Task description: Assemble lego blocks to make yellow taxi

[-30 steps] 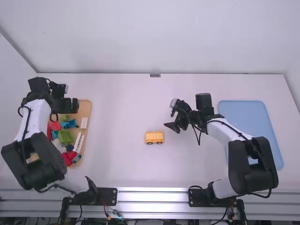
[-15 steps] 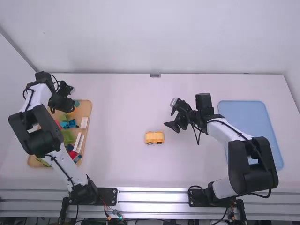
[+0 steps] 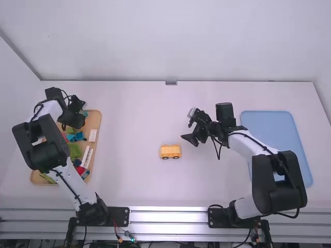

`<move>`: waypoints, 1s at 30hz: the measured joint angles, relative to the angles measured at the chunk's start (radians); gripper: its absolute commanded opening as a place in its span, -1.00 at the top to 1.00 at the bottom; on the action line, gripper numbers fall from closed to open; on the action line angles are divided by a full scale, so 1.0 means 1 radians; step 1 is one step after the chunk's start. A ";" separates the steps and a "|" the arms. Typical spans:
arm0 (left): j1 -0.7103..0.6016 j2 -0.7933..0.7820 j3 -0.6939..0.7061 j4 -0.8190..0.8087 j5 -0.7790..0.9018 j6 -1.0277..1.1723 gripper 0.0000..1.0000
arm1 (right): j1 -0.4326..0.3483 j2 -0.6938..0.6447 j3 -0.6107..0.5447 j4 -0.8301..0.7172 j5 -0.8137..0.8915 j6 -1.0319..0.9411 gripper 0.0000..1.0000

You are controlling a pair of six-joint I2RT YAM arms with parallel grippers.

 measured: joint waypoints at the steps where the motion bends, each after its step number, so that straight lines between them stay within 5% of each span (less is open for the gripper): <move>1: 0.000 0.000 -0.003 0.008 0.003 0.000 -0.01 | 0.000 0.000 0.000 0.000 0.000 0.005 -0.97; 30: 0.000 0.023 -0.055 0.079 0.011 -0.023 0.11 | 0.000 0.000 0.000 -0.007 0.000 0.001 -0.97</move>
